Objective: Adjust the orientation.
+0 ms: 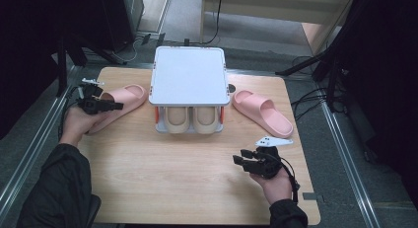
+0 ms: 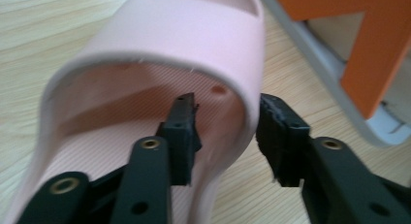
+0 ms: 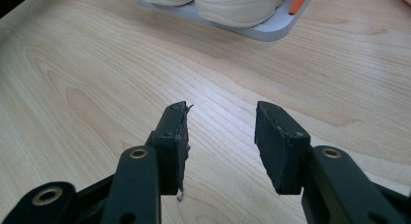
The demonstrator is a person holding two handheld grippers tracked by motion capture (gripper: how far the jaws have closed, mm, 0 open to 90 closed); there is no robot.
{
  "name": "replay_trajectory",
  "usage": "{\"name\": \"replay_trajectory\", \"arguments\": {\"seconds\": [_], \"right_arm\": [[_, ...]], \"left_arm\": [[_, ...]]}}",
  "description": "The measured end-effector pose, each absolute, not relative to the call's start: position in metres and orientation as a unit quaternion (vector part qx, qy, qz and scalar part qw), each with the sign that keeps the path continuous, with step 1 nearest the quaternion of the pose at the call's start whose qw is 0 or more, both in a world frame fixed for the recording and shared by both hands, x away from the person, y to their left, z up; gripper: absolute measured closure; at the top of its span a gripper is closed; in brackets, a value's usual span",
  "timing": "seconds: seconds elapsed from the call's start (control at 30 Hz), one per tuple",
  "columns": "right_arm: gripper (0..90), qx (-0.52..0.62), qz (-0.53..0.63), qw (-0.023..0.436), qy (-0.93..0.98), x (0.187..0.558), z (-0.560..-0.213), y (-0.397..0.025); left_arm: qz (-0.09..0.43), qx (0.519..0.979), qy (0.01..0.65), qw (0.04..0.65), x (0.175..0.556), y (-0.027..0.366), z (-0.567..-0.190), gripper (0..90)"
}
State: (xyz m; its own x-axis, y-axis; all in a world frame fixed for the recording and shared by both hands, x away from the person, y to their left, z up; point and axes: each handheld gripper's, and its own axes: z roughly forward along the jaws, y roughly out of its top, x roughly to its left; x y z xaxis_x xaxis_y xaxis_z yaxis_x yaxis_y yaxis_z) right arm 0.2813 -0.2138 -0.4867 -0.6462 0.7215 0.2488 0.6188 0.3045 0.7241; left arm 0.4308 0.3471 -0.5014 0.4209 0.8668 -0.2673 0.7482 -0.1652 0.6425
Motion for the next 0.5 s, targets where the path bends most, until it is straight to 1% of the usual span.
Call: {"name": "replay_trajectory", "arguments": {"seconds": [0.03, 0.07, 0.1, 0.17, 0.23, 0.3, 0.5], "right_arm": [[56.1, 0.418, 0.417, 0.062, 0.805, 0.281, -0.486, -0.214], [56.1, 0.419, 0.417, 0.061, 0.804, 0.281, -0.487, -0.215], [56.1, 0.419, 0.418, 0.060, 0.804, 0.281, -0.487, -0.215], [56.1, 0.420, 0.418, 0.059, 0.804, 0.281, -0.487, -0.215], [56.1, 0.419, 0.419, 0.059, 0.803, 0.282, -0.487, -0.215], [56.1, 0.418, 0.420, 0.057, 0.803, 0.282, -0.487, -0.214], [56.3, 0.414, 0.420, 0.053, 0.806, 0.285, -0.487, -0.212]], "left_arm": [[0.084, 0.762, 0.528, 0.365, 0.431, 0.345, -0.501, 67.9], [0.088, 0.767, 0.522, 0.363, 0.432, 0.342, -0.500, 73.7], [0.094, 0.772, 0.518, 0.355, 0.432, 0.340, -0.498, 76.4], [0.099, 0.776, 0.516, 0.348, 0.432, 0.338, -0.495, 79.1], [0.097, 0.768, 0.524, 0.354, 0.432, 0.339, -0.493, 82.3], [0.099, 0.757, 0.542, 0.351, 0.431, 0.343, -0.488, 83.2], [0.097, 0.729, 0.561, 0.380, 0.423, 0.358, -0.471, 83.8]]}}
